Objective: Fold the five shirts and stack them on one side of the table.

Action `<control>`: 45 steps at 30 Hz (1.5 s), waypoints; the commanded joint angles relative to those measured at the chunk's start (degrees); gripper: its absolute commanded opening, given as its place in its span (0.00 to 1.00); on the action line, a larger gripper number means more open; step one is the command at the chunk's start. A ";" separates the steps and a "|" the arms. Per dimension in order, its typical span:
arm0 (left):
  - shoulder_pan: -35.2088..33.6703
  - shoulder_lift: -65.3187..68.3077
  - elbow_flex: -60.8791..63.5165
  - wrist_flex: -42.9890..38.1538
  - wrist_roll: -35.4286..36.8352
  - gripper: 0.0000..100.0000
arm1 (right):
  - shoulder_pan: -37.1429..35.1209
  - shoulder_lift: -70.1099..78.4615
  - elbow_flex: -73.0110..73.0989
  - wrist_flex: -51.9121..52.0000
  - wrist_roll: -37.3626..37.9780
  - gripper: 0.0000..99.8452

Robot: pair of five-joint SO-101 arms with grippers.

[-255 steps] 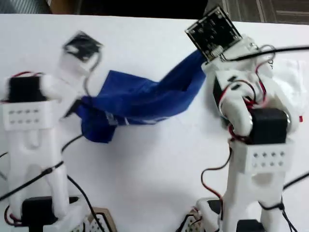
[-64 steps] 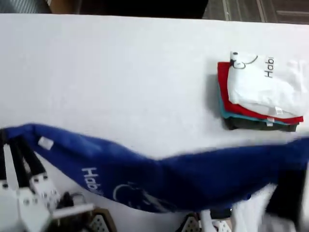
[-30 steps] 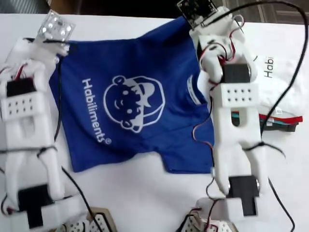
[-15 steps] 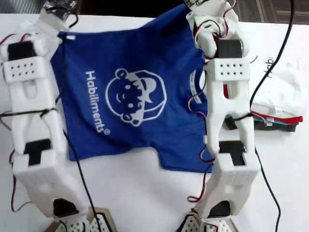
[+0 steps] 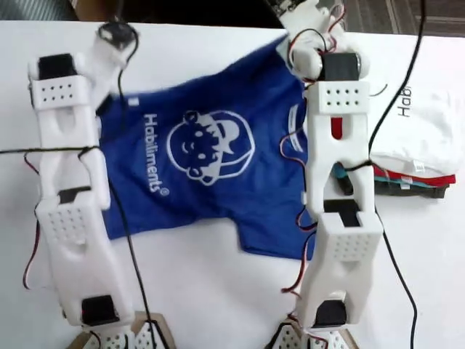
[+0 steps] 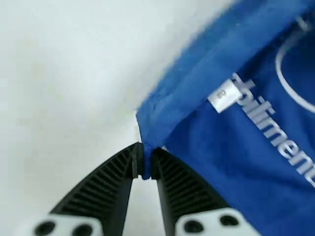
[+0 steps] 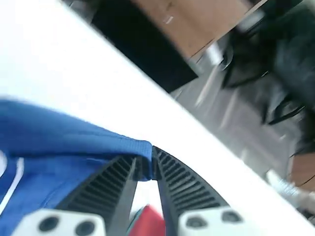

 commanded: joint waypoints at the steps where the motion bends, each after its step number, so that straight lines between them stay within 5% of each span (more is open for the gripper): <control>1: 0.35 1.67 -2.95 7.21 -0.26 0.03 | -0.22 0.13 -2.02 5.49 -0.18 0.02; 9: -1.67 -3.16 -0.22 10.37 0.09 0.03 | -0.22 -0.75 -2.37 20.26 0.18 0.02; 19: 1.93 -21.45 33.63 5.71 -1.32 0.03 | -0.13 -11.03 -0.44 32.75 -0.35 0.02; 29: 1.58 -30.95 52.53 -2.90 -1.58 0.03 | -0.13 -31.69 28.40 29.58 -1.85 0.02; 38: 1.76 -34.29 53.93 -0.53 -1.58 0.03 | 0.75 -51.47 66.99 13.23 -1.76 0.02; 45: 0.44 -37.27 55.69 1.67 -2.73 0.03 | 5.32 -57.36 72.70 10.51 -1.67 0.02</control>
